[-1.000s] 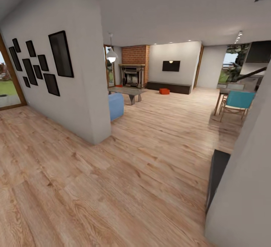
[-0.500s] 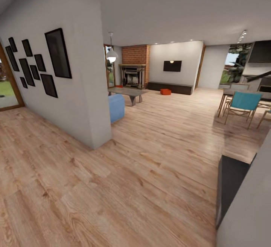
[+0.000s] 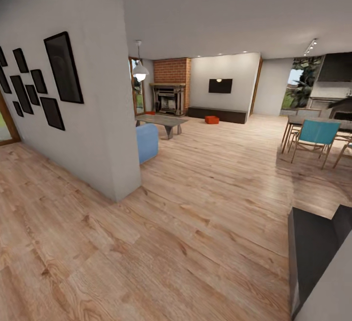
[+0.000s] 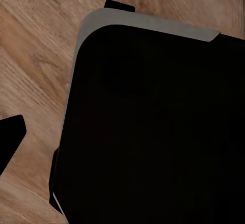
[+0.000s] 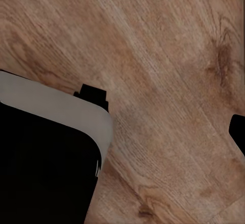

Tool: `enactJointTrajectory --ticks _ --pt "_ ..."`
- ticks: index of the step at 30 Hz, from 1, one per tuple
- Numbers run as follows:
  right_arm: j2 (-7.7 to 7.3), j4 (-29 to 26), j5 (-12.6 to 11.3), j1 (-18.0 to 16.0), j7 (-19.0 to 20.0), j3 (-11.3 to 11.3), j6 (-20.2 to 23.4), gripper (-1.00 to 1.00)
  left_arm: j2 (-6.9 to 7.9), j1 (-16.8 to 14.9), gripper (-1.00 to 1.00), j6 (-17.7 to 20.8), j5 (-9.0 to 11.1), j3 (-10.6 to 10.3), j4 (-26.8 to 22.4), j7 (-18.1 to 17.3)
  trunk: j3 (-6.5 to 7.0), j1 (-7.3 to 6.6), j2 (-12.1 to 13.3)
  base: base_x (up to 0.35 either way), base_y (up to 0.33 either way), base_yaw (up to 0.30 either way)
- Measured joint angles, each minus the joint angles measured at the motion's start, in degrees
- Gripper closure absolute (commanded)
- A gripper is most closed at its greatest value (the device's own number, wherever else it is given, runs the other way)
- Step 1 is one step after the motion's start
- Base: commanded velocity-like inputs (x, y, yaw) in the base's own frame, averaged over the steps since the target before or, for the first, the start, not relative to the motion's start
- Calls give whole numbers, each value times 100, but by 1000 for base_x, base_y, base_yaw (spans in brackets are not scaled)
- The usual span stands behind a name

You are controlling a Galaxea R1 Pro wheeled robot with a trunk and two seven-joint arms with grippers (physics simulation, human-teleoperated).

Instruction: Move the two storage containers from the living room to the garage. In the garage, place one container on the floor and stack the other container on top of it (either order is fine).

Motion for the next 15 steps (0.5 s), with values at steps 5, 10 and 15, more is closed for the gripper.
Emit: enactJointTrajectory --ticks 5,10,15 --pt "-3 0 13 0 26 1 10 -100 -4 0 -100 -21 0 0 4 -1 0 0 0 329 79 -280" --pt "-4 0 15 0 52 3 12 -100 4 2 -100 -16 -3 -4 -1 3 0 0 0 329 79 -291" --pt "-4 0 21 0 63 9 12 -100 2 1 -100 -20 0 0 7 2 0 0 0 329 79 -292"
